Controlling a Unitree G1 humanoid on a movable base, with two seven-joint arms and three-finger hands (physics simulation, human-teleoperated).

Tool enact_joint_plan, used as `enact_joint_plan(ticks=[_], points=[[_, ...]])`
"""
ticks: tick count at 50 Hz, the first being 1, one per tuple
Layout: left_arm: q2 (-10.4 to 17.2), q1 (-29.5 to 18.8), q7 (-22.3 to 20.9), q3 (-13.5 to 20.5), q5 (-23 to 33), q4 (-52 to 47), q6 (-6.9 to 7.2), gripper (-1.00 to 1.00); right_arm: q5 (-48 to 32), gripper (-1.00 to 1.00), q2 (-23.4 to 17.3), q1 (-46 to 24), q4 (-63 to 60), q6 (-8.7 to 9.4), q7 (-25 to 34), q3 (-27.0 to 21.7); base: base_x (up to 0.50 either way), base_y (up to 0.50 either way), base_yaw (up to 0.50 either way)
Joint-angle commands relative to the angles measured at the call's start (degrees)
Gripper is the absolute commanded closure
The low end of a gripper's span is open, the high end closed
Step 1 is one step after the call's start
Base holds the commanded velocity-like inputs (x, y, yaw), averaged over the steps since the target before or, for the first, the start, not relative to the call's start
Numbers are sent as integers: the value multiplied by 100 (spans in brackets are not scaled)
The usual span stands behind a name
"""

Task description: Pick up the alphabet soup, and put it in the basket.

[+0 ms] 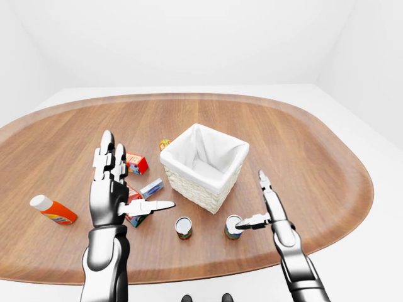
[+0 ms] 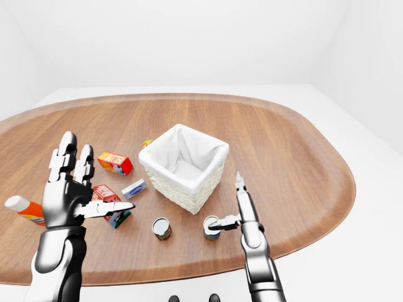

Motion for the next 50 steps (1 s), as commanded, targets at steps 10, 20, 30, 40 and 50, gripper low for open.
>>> enact_joint_plan(ticks=[10,20,30,40,50], points=[[-4,16,3,-25,20,42,0,-100,-392,-100,-26,80,384,-47,195,140,0,0,0],[-2,12,0,-19,16,21,0,-100,-529,-100,-18,98,450,-64,220,182,0,0,0],[0,5,-2,-19,18,40,0,-100,-647,-100,-24,77,662,-163,227,230,0,0,0],[4,-13,5,-23,23,61,0,-100,-778,-100,-16,133,751,-256,253,305,0,0,0],[4,-4,1,-34,29,65,0,-100,-888,-100,-13,106,1030,-435,177,366,0,0,0]])
